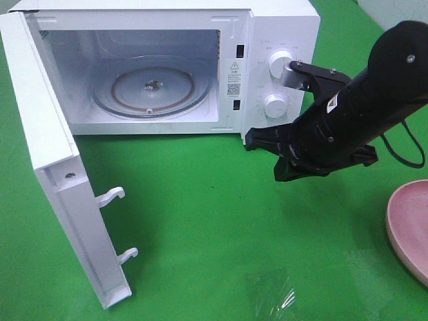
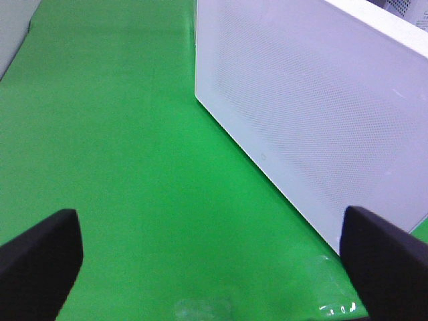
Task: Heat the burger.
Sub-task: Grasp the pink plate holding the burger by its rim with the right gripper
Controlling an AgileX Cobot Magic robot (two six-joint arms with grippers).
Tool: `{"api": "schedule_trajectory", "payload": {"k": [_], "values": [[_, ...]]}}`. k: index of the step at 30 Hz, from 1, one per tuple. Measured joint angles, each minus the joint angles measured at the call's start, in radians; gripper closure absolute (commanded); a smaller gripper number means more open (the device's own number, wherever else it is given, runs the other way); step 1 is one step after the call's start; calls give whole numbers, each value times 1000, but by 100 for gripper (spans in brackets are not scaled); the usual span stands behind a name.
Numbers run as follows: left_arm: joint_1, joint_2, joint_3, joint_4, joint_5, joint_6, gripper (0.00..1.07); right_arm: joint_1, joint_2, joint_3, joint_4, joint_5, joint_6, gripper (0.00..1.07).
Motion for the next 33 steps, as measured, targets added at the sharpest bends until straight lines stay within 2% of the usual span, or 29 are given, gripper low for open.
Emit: {"api": "schedule_trajectory", "payload": {"k": [2, 5, 6, 7, 8, 9, 10, 11, 13, 14, 15, 16, 17, 23, 29, 31, 33], "values": [[0, 0, 0, 0, 0, 0, 10, -12, -35, -31, -31, 94, -71, 99], [0, 0, 0, 0, 0, 0, 10, -23, -50, -42, -44, 132, -109, 96], [0, 0, 0, 0, 0, 0, 10, -34, -66, -46, -57, 162, -133, 90], [0, 0, 0, 0, 0, 0, 10, -34, -66, -46, -57, 162, -133, 90], [0, 0, 0, 0, 0, 0, 10, -44, -81, -48, -77, 195, -151, 79], [0, 0, 0, 0, 0, 0, 10, -44, -81, -48, -77, 195, -151, 79], [0, 0, 0, 0, 0, 0, 10, -47, -93, -48, -100, 223, -162, 62], [0, 0, 0, 0, 0, 0, 10, -47, -93, -48, -100, 223, -162, 62], [0, 0, 0, 0, 0, 0, 10, -49, -105, -48, -133, 252, -179, 34], [0, 0, 0, 0, 0, 0, 10, -49, -105, -48, -133, 252, -179, 34], [0, 0, 0, 0, 0, 0, 10, -50, -111, -48, -143, 267, -180, 19], [0, 0, 0, 0, 0, 0, 10, -50, -111, -48, -143, 267, -180, 19], [0, 0, 0, 0, 0, 0, 10, -50, -112, -49, -146, 278, -185, 8], [0, 0, 0, 0, 0, 0, 10, -65, -112, -50, -147, 339, -200, 8], [0, 0, 0, 0, 0, 0, 10, -156, -112, -50, -161, 427, -203, 11], [0, 0, 0, 0, 0, 0, 10, -222, -112, -50, -183, 453, -203, 13], [0, 0, 0, 0, 0, 0, 10, -236, -112, -46, -185, 453, -203, 13]]}}
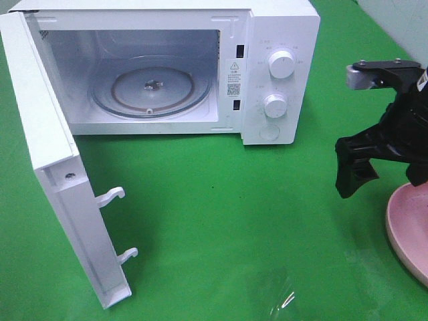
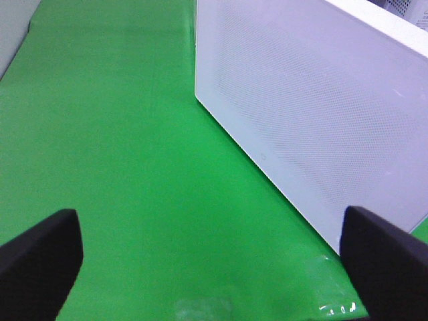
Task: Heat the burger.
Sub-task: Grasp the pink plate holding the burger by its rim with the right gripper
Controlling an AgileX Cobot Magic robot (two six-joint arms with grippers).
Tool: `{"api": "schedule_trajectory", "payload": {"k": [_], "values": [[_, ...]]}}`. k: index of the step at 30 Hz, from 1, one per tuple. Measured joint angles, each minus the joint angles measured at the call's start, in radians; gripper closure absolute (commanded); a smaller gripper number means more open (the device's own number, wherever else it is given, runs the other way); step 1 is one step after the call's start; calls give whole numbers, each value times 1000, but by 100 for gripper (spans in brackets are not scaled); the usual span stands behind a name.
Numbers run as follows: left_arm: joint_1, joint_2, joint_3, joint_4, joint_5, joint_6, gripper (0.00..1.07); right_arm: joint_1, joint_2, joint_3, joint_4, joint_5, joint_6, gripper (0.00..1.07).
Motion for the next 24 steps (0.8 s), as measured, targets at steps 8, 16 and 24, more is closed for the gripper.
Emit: {"api": "schedule_trajectory", "payload": {"k": [8, 16, 24], "values": [[0, 0, 0, 0, 0, 0, 10, -99, -1, 99, -44, -2, 0, 16], [0, 0, 0, 0, 0, 0, 10, -113, -1, 190, -61, -78, 0, 18], [0, 0, 0, 0, 0, 0, 10, -113, 13, 243, -61, -171, 0, 20]]}}
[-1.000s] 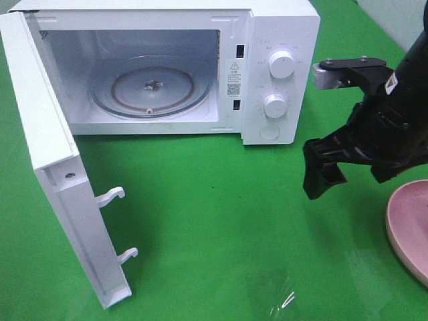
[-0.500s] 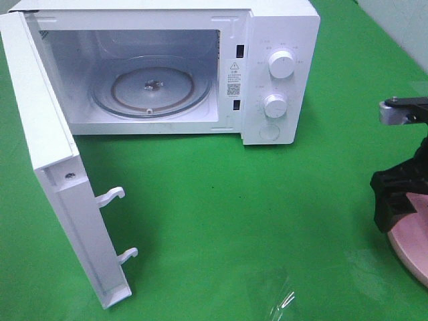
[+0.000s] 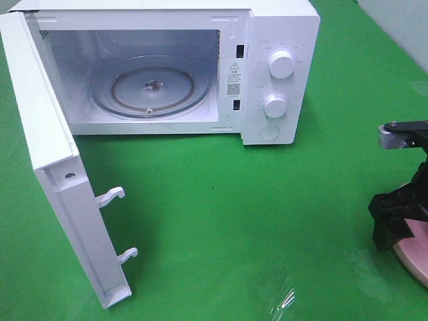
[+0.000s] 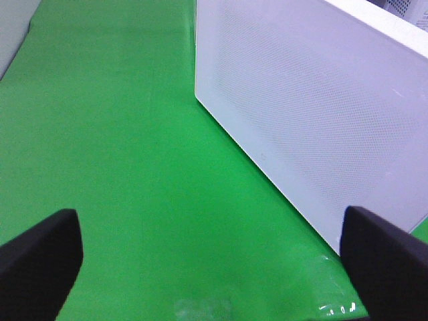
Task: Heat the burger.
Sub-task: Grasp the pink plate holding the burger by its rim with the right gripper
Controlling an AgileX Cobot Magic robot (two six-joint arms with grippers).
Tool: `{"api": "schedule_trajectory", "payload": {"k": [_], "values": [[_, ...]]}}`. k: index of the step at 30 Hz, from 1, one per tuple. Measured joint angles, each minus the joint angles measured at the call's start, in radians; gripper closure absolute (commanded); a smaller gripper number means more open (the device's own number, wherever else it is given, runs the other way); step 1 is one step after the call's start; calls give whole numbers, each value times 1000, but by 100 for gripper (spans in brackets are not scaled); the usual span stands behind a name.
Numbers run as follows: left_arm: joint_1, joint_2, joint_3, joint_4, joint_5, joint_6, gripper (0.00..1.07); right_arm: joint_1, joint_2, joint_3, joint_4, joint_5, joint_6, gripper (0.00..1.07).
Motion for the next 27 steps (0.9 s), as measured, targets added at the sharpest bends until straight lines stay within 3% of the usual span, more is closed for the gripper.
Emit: {"api": "schedule_trajectory", "payload": {"k": [21, 23, 27], "values": [[0, 0, 0, 0, 0, 0, 10, 0, 199, 10, -1, -162, 90, 27], [0, 0, 0, 0, 0, 0, 10, 0, 199, 10, -7, -179, 103, 37], [0, 0, 0, 0, 0, 0, 10, 0, 199, 10, -8, -182, 103, 47]]}}
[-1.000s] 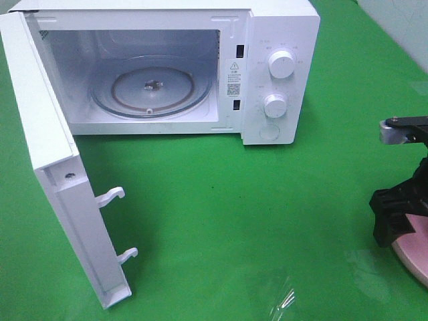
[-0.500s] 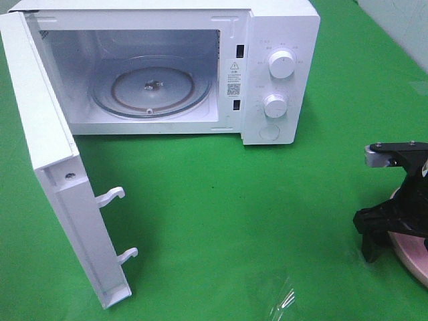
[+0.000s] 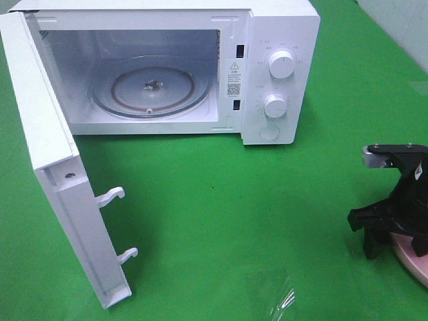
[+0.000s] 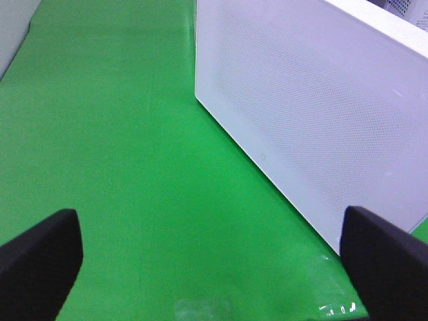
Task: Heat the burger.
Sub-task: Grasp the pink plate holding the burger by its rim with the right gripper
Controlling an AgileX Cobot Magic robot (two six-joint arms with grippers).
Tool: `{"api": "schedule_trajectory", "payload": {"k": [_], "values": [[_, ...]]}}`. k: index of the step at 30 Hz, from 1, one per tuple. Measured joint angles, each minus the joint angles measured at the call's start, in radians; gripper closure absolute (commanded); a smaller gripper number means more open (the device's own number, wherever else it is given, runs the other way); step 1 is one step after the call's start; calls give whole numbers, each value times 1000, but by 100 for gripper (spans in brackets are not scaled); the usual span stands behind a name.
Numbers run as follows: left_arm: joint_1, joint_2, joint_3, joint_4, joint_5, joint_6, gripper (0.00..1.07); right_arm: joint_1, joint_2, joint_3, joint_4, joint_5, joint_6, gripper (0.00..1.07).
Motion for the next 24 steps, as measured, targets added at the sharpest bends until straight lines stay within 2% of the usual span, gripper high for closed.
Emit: {"api": "schedule_trajectory", "payload": {"k": [1, 2, 3, 4, 5, 7, 10, 11, 12, 13, 24], "values": [[0, 0, 0, 0, 0, 0, 10, 0, 0, 0, 0, 0, 0, 47], [0, 0, 0, 0, 0, 0, 10, 0, 0, 0, 0, 0, 1, 55], [0, 0, 0, 0, 0, 0, 10, 0, 0, 0, 0, 0, 1, 55], [0, 0, 0, 0, 0, 0, 10, 0, 0, 0, 0, 0, 1, 65], [0, 0, 0, 0, 0, 0, 10, 0, 0, 0, 0, 0, 1, 65], [0, 0, 0, 0, 0, 0, 10, 0, 0, 0, -1, 0, 1, 89], [0, 0, 0, 0, 0, 0, 10, 0, 0, 0, -3, 0, 1, 94], [0, 0, 0, 0, 0, 0, 10, -2, 0, 0, -6, 0, 1, 103], [0, 0, 0, 0, 0, 0, 10, -2, 0, 0, -6, 0, 1, 103], [0, 0, 0, 0, 0, 0, 10, -2, -2, -2, -5, 1, 1, 107], [0, 0, 0, 0, 0, 0, 10, 4, -3, -3, -27, 1, 25, 107]]}}
